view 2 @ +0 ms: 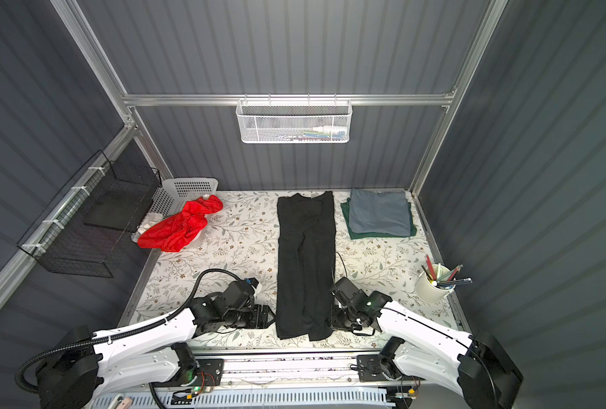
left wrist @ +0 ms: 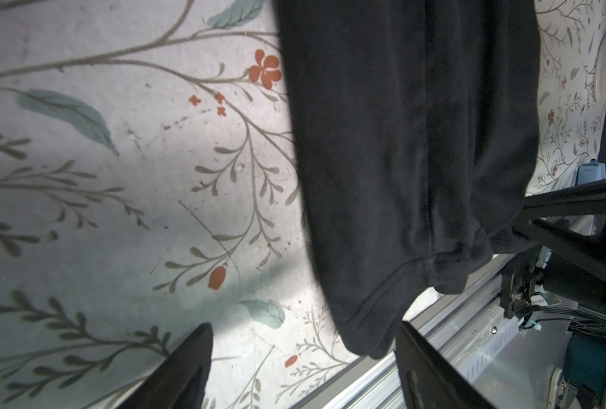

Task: Fold and stack the t-shirts
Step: 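Grasp the two hem corners with the left and right grippers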

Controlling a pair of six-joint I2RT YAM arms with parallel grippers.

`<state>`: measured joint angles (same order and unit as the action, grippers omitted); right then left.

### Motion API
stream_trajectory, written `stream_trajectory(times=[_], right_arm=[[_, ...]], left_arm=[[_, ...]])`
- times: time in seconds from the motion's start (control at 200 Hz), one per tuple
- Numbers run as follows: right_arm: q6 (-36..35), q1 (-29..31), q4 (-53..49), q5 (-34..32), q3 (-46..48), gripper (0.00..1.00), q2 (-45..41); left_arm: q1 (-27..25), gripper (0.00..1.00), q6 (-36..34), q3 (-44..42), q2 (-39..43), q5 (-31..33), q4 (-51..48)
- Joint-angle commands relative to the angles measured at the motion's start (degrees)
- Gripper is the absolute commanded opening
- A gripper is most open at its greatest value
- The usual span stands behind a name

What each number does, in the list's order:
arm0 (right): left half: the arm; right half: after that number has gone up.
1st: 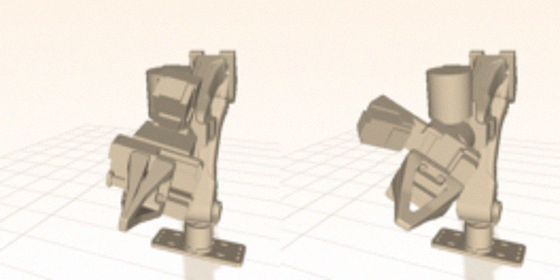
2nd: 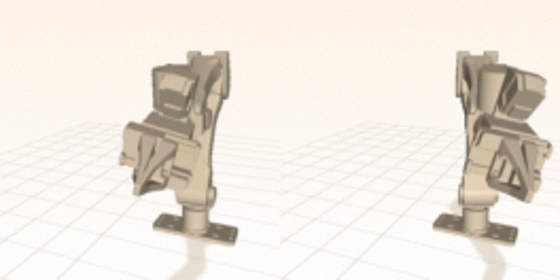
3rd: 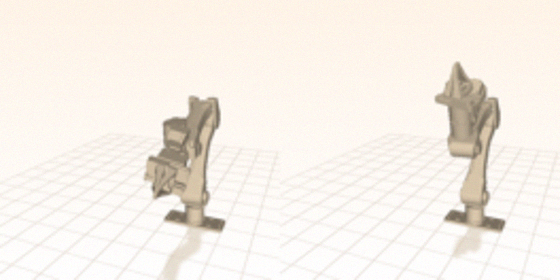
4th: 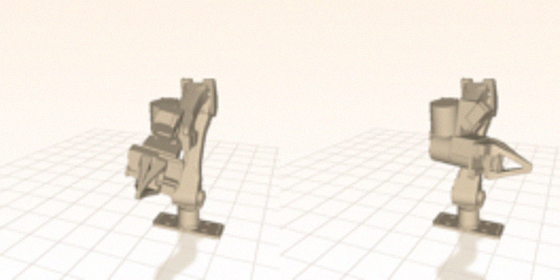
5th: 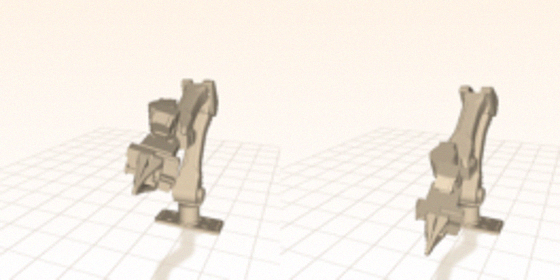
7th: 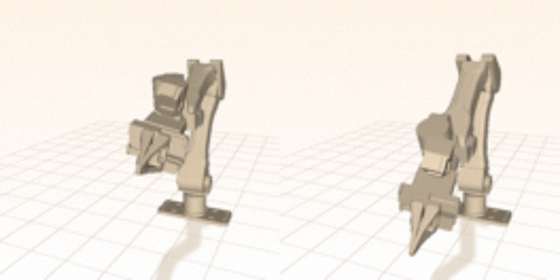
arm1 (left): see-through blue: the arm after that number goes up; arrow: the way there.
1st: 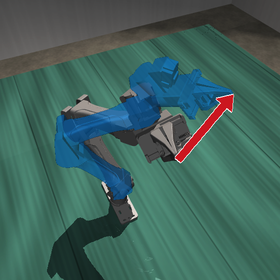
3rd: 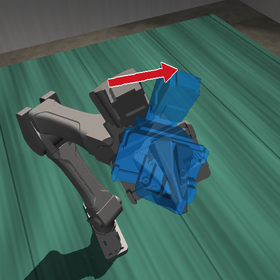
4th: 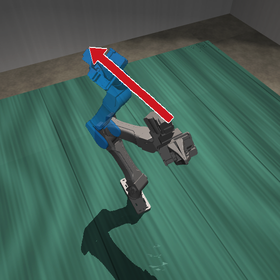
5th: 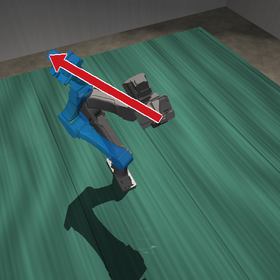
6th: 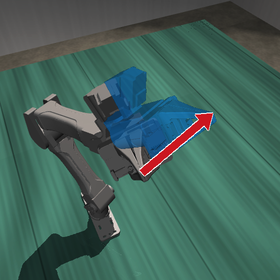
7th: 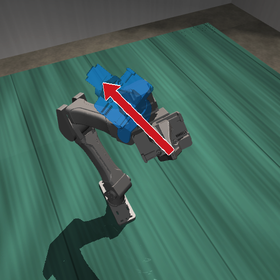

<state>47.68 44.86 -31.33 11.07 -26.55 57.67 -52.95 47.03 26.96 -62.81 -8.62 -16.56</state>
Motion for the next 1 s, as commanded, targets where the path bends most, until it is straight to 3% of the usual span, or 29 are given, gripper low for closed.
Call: stream_trajectory(times=[0.0, 0.08, 0.27, 0.565, 0.71, 0.995], right_arm=[[1.26, 0.79, 0.57, 0.88, 1.09, 0.09, -1.23], [2.18, 0.97, 0.77, 0.86, 1.82, 0.00, -2.12], [5.73, 1.54, 0.87, 1.67, 4.09, 0.00, -6.01], [18.57, 2.42, -0.54, 0.64, 12.52, 0.00, -20.15], [21.60, 2.69, -3.59, -1.64, 13.89, 0.00, -24.99], [22.46, 2.69, -0.14, -0.44, 14.06, 0.00, -23.61]], left_arm=[[-0.41, 0.82, -0.18, -0.60, -0.12, -0.82, -0.03], [-0.41, 0.82, -0.27, -0.51, 0.05, -0.95, -0.31], [-0.40, 0.82, -0.27, -0.57, 0.83, -0.80, -0.95], [-0.48, 0.82, -0.03, -0.59, 0.76, -1.25, -1.02], [-0.49, 0.82, -0.22, -0.55, 0.48, -1.47, -0.79], [-2.83, 0.77, 0.94, -1.65, -1.41, -2.03, 2.79]])
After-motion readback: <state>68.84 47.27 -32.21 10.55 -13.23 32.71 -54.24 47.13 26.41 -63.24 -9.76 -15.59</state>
